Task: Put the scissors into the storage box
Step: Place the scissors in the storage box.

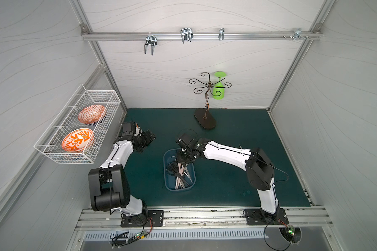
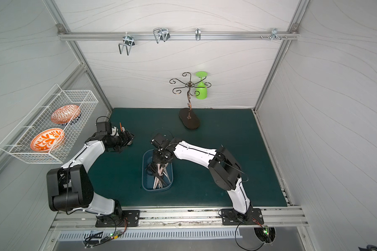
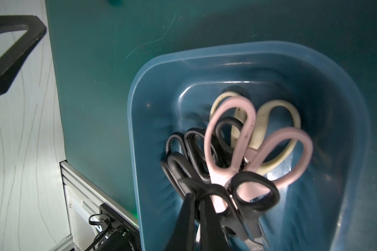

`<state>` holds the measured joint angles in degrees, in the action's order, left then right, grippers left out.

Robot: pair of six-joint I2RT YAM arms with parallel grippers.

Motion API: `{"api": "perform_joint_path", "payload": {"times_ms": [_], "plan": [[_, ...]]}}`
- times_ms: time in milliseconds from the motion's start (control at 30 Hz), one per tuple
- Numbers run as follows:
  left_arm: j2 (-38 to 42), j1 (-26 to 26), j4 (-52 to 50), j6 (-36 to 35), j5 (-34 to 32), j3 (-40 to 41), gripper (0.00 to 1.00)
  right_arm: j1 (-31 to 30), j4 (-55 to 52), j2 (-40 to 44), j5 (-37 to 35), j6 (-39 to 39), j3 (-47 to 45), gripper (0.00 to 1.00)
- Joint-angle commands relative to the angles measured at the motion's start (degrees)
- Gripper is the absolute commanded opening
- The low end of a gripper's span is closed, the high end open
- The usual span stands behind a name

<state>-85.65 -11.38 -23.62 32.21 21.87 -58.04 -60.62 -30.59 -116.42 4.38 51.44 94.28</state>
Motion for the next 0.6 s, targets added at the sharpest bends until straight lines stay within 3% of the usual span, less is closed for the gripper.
{"api": "perform_joint_path", "payload": {"times_ms": [0,133,300,567], "plan": [[1.2,-0.2,1.2,0.2,0.5,-0.9,0.89,0.2,0.5,-1.2,0.9,0.2,1.4,0.21],[1.2,-0.3,1.1,0.2,0.6,-0.9,0.89,0.3,0.7,-0.6,0.8,0.3,1.6,0.29],[1.2,-0.3,1.1,0.1,0.8,-1.0,0.89,1.5,0.4,3.2,-0.8,-2.5,1.1,0.3],[1.3,0.4,3.3,-0.3,5.2,-0.9,0.89,11.6,-6.0,13.6,-4.2,-10.0,-3.9,0.3]]}}
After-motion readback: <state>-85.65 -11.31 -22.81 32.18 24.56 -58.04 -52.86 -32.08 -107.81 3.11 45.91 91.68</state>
